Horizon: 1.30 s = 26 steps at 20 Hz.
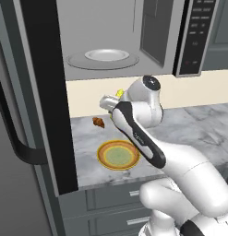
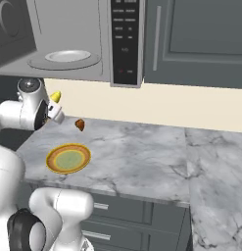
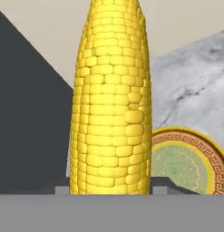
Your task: Pick the corn from the counter and place it in the microwave.
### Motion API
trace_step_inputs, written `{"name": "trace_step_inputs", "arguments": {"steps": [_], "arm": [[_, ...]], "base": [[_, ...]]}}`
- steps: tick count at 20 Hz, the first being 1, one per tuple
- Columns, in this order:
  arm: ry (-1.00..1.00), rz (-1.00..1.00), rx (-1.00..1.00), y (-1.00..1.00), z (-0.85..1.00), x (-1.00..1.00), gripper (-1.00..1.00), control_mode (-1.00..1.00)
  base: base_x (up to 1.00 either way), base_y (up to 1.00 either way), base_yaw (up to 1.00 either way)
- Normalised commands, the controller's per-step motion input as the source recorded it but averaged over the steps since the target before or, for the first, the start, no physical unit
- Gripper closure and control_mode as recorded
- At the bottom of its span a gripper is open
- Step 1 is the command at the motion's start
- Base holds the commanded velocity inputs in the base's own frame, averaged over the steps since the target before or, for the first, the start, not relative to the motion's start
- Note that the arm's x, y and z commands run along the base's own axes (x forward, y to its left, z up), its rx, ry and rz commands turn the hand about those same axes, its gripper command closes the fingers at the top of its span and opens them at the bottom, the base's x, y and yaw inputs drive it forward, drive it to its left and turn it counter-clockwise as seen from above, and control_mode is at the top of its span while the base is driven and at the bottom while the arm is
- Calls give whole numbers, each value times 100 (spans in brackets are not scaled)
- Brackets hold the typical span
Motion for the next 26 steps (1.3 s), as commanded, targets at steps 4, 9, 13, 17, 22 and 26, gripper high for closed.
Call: {"name": "trace_step_inputs", "arguments": {"steps": [4,9,13,17,22,26], "arm": [[-12,1,-11,0,100,56,100,-100],[-9,0,-12,0,100,36,100,-100],[-12,0,-9,2,100,0,100,-100],[-15,0,-7,0,100,-12,100,-100],[-20,0,-6,0,88,10,100,-100],[-33,0,-9,6,-14,54,100,-100]], "base": [[0,0,0],[0,0,0],[0,0,0],[0,0,0],[0,0,0],[0,0,0]]}}
